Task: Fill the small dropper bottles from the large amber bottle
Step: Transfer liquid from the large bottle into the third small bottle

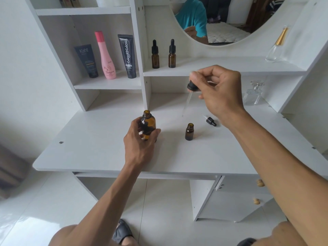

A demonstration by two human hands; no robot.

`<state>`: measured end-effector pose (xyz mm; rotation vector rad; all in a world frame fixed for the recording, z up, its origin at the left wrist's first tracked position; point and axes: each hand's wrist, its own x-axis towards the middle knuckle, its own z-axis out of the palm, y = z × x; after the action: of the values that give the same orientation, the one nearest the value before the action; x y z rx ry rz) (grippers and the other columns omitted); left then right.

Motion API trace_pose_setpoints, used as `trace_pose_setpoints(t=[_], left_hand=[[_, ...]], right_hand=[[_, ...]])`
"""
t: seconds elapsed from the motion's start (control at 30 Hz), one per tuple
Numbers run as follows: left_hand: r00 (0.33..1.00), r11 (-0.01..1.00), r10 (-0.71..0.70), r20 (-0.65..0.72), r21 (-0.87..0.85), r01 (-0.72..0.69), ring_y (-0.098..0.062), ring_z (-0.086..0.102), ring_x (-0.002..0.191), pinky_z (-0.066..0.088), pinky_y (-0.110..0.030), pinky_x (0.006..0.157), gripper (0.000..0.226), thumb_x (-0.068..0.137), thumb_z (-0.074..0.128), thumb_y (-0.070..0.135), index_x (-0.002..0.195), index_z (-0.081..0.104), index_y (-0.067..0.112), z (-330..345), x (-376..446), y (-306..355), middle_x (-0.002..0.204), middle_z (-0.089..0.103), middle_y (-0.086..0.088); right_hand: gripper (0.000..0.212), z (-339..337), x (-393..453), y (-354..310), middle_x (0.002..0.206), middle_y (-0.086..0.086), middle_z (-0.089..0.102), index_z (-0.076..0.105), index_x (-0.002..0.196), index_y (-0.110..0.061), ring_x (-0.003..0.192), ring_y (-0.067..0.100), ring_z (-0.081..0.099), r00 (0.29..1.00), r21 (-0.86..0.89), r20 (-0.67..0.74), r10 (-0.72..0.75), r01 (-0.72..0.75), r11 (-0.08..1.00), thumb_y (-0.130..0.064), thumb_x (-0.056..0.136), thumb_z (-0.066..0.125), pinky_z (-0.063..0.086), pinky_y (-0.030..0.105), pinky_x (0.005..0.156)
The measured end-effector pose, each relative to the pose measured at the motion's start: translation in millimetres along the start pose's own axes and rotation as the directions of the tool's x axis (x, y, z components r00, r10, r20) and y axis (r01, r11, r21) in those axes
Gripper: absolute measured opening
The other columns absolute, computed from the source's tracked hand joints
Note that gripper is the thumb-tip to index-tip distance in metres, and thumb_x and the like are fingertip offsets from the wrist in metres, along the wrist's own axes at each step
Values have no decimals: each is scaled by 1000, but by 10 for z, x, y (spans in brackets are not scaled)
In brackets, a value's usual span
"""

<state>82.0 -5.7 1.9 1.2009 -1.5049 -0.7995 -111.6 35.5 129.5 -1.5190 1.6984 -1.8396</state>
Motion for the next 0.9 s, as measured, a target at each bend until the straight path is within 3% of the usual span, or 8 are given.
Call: trace_pose_setpoints(t=[0.2, 0.27, 0.4, 0.57, 0.9], left_hand=[[1000, 1000, 2, -1, 0, -2, 6, 58, 97, 51, -21, 84, 48, 82, 78, 27, 123, 54, 27, 1, -3, 0, 99, 59, 26], [1000, 1000, 4, 0, -3, -4, 11, 57, 97, 50, -19, 83, 48, 82, 78, 26, 123, 54, 26, 3, -1, -3, 99, 59, 26], [1000, 1000, 6, -3, -8, -6, 5, 59, 98, 52, -24, 85, 47, 81, 78, 26, 123, 55, 26, -1, 5, -19, 101, 62, 22], [1000, 1000, 6, -3, -20, -6, 12, 57, 98, 54, -24, 85, 46, 81, 78, 26, 121, 56, 26, -1, 6, -27, 101, 62, 23], [1000, 999, 7, 0, -32, -7, 16, 56, 94, 53, -21, 84, 45, 81, 79, 24, 120, 56, 27, 1, 8, -26, 99, 61, 25]], right_hand=[[9, 327, 18, -251, 86, 1, 77, 74, 91, -16, 80, 14, 75, 996, 98, 58, -62, 56, 994, -24, 91, 72, 54, 18, 61], [11, 427, 36, -304, 87, 2, 77, 75, 93, -11, 80, 15, 75, 993, 107, 81, -85, 76, 991, -22, 92, 70, 55, 19, 62], [14, 616, 85, -367, 88, 0, 78, 75, 92, -10, 81, 15, 75, 985, 114, 107, -133, 120, 986, -22, 94, 67, 57, 25, 64], [12, 791, 116, -415, 86, 1, 77, 72, 85, -16, 77, 15, 75, 978, 142, 128, -163, 145, 979, -21, 94, 66, 49, 19, 60], [16, 926, 87, -349, 87, 4, 77, 74, 93, -4, 76, 16, 75, 980, 117, 146, -135, 118, 986, -18, 95, 67, 48, 13, 55]])
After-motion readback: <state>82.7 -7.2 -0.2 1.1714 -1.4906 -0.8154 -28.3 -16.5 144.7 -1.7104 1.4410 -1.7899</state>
